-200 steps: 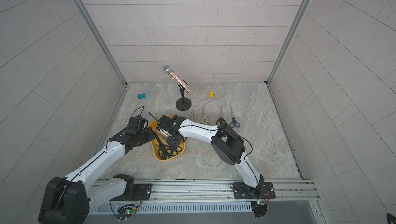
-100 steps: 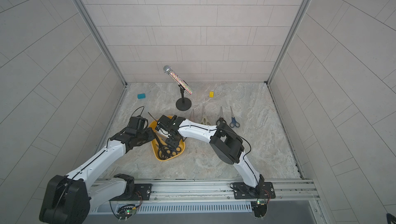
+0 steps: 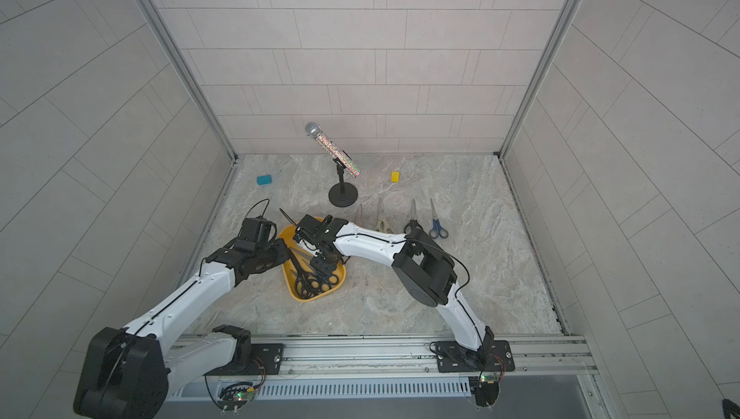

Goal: Take the scissors out of the storage box
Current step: Pick up the scissors from the storage box.

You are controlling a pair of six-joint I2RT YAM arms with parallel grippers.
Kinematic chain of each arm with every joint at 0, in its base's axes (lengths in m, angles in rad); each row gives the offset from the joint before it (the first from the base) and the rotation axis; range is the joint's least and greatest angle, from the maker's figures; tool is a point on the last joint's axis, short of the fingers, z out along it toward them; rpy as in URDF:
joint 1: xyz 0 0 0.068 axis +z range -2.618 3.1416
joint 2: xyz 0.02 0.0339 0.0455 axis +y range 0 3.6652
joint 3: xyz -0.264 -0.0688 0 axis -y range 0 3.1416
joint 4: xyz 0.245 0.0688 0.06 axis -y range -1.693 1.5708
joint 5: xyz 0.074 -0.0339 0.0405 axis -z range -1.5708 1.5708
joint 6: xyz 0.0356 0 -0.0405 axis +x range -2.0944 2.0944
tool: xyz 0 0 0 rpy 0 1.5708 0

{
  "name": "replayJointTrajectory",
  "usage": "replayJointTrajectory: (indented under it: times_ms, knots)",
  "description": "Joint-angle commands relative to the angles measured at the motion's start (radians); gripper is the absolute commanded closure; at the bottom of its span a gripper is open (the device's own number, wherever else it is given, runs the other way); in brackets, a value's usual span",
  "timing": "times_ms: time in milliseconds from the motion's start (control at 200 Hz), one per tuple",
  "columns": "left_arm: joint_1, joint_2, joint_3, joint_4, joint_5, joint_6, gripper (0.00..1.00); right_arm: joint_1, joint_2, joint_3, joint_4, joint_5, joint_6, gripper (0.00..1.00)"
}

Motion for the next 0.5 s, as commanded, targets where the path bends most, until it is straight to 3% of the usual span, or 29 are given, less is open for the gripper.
replayJointTrajectory:
  times_ms: [0, 495]
  knots:
    - [0.004, -0.004, 0.028, 0.015, 0.000, 0.029, 1.00, -0.024, -0.017, -0.011, -0.126, 0.031, 0.027, 0.80]
    - [0.004, 0.001, 0.025, 0.020, -0.007, 0.020, 1.00, 0.003, -0.096, -0.042, -0.120, -0.077, 0.214, 0.67]
